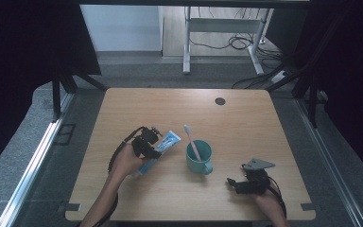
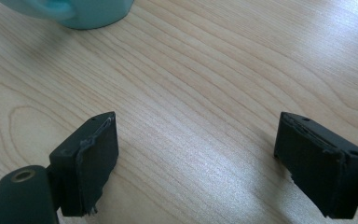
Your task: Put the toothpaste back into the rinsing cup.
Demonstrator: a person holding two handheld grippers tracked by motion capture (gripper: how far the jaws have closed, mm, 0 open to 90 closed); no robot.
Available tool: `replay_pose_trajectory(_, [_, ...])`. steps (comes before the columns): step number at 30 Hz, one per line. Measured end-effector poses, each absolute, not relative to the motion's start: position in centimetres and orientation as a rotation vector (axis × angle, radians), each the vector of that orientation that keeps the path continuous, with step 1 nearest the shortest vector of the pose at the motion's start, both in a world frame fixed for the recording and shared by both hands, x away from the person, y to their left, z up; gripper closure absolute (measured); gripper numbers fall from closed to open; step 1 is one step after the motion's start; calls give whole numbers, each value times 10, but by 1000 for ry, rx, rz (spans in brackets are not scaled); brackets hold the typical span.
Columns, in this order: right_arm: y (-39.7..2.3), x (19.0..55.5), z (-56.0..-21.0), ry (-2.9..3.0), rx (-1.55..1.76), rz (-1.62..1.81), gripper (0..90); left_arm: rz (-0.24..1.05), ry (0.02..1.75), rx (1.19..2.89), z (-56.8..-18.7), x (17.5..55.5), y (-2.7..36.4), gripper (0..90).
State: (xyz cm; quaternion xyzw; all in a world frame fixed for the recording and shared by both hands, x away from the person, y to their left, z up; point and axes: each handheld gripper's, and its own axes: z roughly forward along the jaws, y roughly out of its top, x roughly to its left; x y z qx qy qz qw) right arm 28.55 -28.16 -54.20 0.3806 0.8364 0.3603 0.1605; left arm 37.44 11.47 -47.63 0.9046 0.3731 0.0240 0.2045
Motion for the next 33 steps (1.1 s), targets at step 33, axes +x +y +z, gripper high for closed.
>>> replay_pose_trajectory(33, [-282,285,-542,2389,1089,1029,136,199,932,2193,-444,350,148,728])
